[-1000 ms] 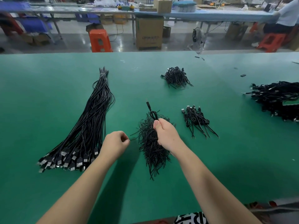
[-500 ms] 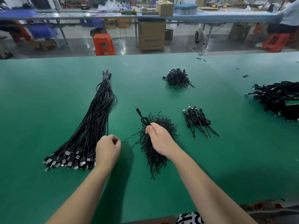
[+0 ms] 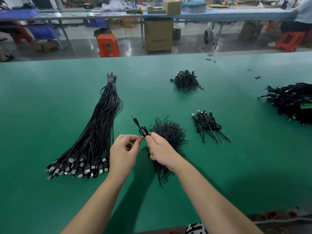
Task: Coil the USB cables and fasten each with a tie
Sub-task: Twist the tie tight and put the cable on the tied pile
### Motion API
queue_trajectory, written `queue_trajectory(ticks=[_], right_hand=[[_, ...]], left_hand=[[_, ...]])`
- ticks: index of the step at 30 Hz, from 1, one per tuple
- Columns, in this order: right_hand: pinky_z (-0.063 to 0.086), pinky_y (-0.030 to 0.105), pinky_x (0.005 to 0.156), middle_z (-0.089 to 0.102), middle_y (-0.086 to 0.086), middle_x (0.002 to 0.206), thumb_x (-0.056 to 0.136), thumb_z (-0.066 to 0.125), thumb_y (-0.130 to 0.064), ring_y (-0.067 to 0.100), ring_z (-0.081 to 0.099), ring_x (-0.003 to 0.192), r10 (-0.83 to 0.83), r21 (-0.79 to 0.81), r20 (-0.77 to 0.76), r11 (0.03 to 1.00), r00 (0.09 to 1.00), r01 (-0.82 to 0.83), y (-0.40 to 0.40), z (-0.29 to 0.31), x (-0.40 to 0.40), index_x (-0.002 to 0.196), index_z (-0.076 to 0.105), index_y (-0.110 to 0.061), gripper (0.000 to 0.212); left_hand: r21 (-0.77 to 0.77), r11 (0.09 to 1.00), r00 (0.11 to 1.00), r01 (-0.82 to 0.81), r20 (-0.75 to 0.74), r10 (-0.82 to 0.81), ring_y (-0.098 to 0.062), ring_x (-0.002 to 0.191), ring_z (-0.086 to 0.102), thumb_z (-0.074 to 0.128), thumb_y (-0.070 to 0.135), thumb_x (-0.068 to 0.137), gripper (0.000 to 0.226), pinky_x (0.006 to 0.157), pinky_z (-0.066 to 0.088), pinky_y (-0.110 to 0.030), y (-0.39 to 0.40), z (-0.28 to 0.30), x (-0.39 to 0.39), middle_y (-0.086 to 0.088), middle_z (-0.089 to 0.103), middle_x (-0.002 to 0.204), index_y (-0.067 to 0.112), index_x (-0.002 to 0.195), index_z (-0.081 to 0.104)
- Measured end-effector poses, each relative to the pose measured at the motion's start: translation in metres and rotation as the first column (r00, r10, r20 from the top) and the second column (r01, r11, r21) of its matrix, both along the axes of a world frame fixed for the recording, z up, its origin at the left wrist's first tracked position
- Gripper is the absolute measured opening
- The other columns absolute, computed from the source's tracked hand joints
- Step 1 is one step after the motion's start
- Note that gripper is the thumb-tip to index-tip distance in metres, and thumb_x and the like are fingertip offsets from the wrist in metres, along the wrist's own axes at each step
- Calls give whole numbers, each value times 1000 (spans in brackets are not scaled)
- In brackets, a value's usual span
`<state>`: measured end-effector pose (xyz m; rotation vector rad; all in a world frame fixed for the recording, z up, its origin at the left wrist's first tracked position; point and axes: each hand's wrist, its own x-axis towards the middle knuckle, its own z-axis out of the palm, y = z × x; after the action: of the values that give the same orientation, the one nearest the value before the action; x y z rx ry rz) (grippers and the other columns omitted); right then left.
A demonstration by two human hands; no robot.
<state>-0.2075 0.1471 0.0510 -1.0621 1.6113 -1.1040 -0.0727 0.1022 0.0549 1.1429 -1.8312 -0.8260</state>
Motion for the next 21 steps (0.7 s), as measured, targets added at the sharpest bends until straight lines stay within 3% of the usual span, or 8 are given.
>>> queue_trajectory(ticks=[3, 5, 8, 10, 12, 16, 18, 21], right_hand=[[31, 28, 49, 34, -4, 69, 106, 40, -34, 10, 30, 55, -28, -32, 31, 999, 999, 29, 0, 1, -1, 69, 49, -34, 38], [31, 28, 47, 34, -3, 68, 106, 40, -31, 11, 30, 53, -52, -37, 42, 998, 998, 53, 0, 3, -2, 65, 54, -37, 44], [31, 29, 46, 32, -2, 65, 106, 42, -29, 12, 30, 51, -46, 6, 46, 999, 998, 46, 0, 4, -4, 70, 45, -22, 36], [29, 27, 45, 31, -4, 63, 105, 42, -28, 11, 28, 50, -10, 49, 107, 999, 994, 4, 0, 5, -5, 68, 50, -22, 39], [26, 24, 43, 32, -8, 59, 106, 42, -30, 8, 25, 47, 46, 74, 183, 995, 982, -60, 2, 9, -7, 67, 58, -26, 42], [24, 21, 43, 30, -8, 60, 108, 41, -33, 7, 22, 46, 124, 56, 247, 988, 961, -141, 5, 17, -6, 82, 55, -18, 33], [25, 22, 45, 31, -8, 62, 108, 40, -30, 7, 23, 47, 124, 45, 256, 989, 959, -140, 6, 18, -1, 81, 52, -19, 32], [24, 23, 47, 31, -9, 62, 108, 38, -27, 8, 24, 49, 108, 32, 258, 992, 960, -120, 7, 17, 6, 81, 49, -18, 31]], left_hand=[[-85, 996, 999, 26, 48, -22, -10, 70, 56, 73, 13, 89, 24, 61, 40, -9, 2, -3, 2, 11, 60, 84, 35, 81, 67], [-267, 962, 987, 60, 157, -18, -12, 67, 54, 73, 12, 89, 11, 61, 45, -18, 2, -4, 4, 8, 59, 83, 22, 85, 72], [-682, 690, 923, 241, 380, 54, -26, 82, 56, 68, 5, 90, 6, 68, 49, -40, -3, -3, 8, -6, 64, 87, 8, 87, 73], [-756, 550, 892, 355, 450, 43, -31, 104, 59, 61, 1, 88, 12, 83, 47, -41, -7, 3, 10, -10, 67, 98, 8, 87, 71], [-742, 515, 876, 428, 481, -35, -29, 120, 60, 50, -5, 90, 23, 98, 45, -42, -14, 11, 12, -11, 68, 112, 7, 88, 69], [-668, 587, 864, 458, 489, -117, -23, 97, 70, 58, 2, 90, 15, 91, 50, -41, -26, 22, 13, -4, 73, 109, 9, 86, 70], [-594, 685, 878, 422, 457, -144, -25, 83, 67, 58, 15, 94, 16, 75, 48, -40, -26, 25, 12, 2, 73, 94, 11, 86, 70], [-428, 845, 924, 321, 336, -181, -22, 78, 60, 62, 14, 92, 12, 72, 48, -41, -21, 24, 10, 4, 68, 82, 10, 86, 71]])
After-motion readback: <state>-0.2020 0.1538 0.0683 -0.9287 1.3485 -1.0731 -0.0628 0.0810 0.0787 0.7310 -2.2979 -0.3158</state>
